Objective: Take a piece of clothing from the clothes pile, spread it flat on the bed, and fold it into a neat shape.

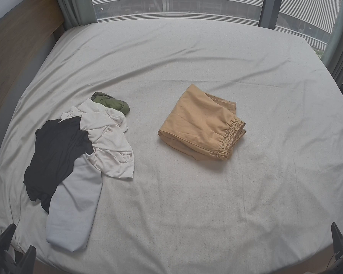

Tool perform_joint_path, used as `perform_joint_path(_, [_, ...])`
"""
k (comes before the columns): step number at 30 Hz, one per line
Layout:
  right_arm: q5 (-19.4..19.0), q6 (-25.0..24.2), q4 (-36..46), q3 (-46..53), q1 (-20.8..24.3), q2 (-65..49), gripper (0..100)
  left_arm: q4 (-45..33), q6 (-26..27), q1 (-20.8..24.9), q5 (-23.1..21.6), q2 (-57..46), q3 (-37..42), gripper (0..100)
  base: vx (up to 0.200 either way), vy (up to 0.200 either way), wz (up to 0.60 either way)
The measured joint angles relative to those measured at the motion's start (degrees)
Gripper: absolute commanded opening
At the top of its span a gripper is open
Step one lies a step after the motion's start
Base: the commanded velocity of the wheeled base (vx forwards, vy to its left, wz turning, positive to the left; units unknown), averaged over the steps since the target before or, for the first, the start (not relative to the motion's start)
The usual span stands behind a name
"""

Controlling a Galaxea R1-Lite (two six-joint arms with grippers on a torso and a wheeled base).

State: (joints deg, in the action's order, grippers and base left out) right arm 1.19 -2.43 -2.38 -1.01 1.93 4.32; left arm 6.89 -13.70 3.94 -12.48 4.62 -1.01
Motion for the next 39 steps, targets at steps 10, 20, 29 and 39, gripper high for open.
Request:
perform_joint_path(10, [-0.2,1.0,2.4,0.0,-2.2,-3.0,100,-2.9,8.4,-3.7,3.2,-3.2,0.0,100,0.000,0.000,0.00])
perform_joint_path(20, [-0.3,1.1,2.5,0.0,-2.3,-3.6,100,-4.5,14.3,-4.2,16.9,-3.7,0.0,100,0.000,0.000,0.00])
perform_joint_path(29, [-2.2,2.4,2.4,0.0,-2.3,-3.6,100,-6.7,13.9,-4.1,11.0,-3.7,0.0,100,0.000,0.000,0.00])
perform_joint_path(39, [-2.7,2.6,2.4,0.0,-2.3,-3.6,100,-6.9,14.0,-4.2,11.3,-3.7,0.0,100,0.000,0.000,0.00])
